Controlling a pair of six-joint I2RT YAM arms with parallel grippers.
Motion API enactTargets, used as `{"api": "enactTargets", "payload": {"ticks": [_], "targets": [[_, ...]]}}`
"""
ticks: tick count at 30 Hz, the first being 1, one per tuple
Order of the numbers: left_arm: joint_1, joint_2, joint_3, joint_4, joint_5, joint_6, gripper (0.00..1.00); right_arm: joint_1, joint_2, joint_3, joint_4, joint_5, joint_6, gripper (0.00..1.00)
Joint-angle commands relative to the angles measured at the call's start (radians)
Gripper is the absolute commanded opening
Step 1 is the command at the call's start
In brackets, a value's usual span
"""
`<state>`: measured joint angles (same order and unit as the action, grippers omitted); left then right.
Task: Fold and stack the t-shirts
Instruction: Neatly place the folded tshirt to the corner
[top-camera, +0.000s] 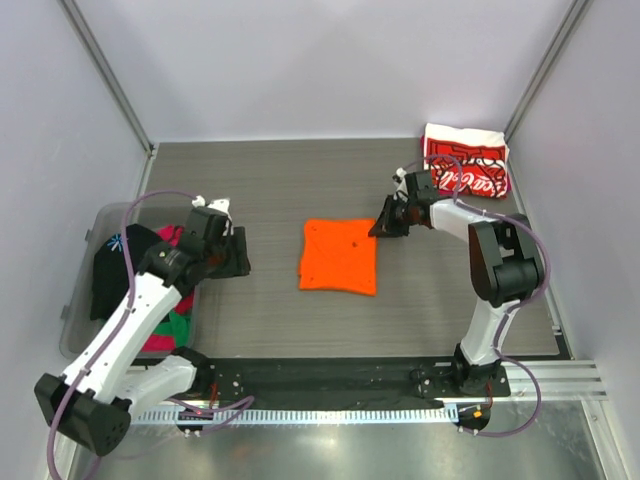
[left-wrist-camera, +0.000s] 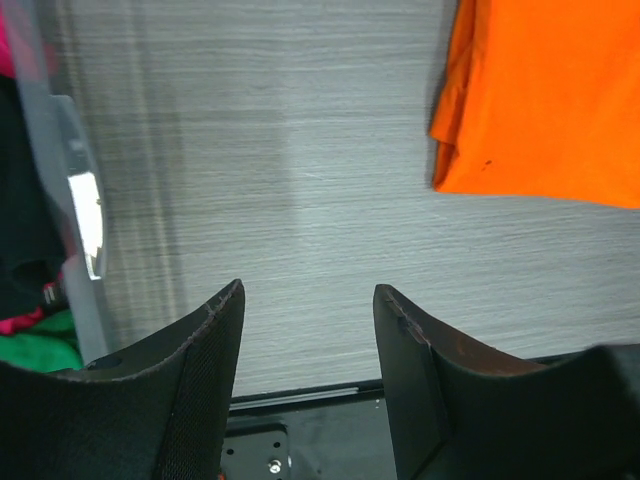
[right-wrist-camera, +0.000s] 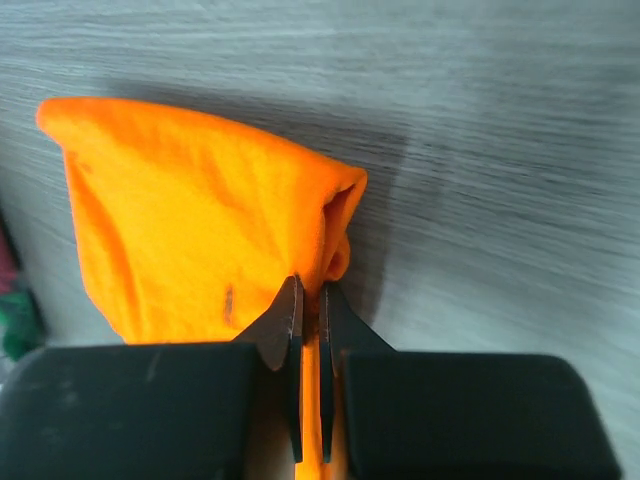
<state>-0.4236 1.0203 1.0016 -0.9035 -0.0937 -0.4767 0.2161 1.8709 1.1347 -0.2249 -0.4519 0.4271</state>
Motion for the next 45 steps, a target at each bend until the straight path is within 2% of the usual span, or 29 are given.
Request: {"api": "enactTargets", "payload": {"ticks": [1,8,14,15,20,27,38,45], "targets": [[0.006,-0.064,-0.005,0.049,-0.055,0.023,0.56,-0.001,-0.125,0.098,-0.141,0.113,-0.123,0.01],[0.005,-0.117,0.011,-0.066,-0.107,-0.060,0.56,-0.024,-0.199,0.200,-0.240,0.312,-0.212,0.01],[0.006,-0.206,-0.061,0.018,-0.095,-0.073,0.58,-0.052,-0.184,0.307,-0.274,0.447,-0.274,0.01],[0.005,-0.215,-0.063,0.020,-0.112,-0.074,0.61,-0.055,-0.184,0.339,-0.274,0.502,-0.283,0.01],[0.005,-0.195,-0.064,0.017,-0.120,-0.077,0.63,-0.092,-0.179,0.427,-0.257,0.553,-0.396,0.01],[0.005,-0.204,-0.067,0.018,-0.117,-0.077,0.63,-0.182,-0.159,0.549,-0.179,0.530,-0.499,0.01],[0.005,-0.209,-0.070,0.018,-0.124,-0.085,0.62,-0.282,-0.044,0.732,-0.154,0.418,-0.501,0.01],[0.006,-0.200,-0.070,0.020,-0.126,-0.085,0.62,-0.296,0.017,0.836,-0.137,0.421,-0.476,0.01]]}}
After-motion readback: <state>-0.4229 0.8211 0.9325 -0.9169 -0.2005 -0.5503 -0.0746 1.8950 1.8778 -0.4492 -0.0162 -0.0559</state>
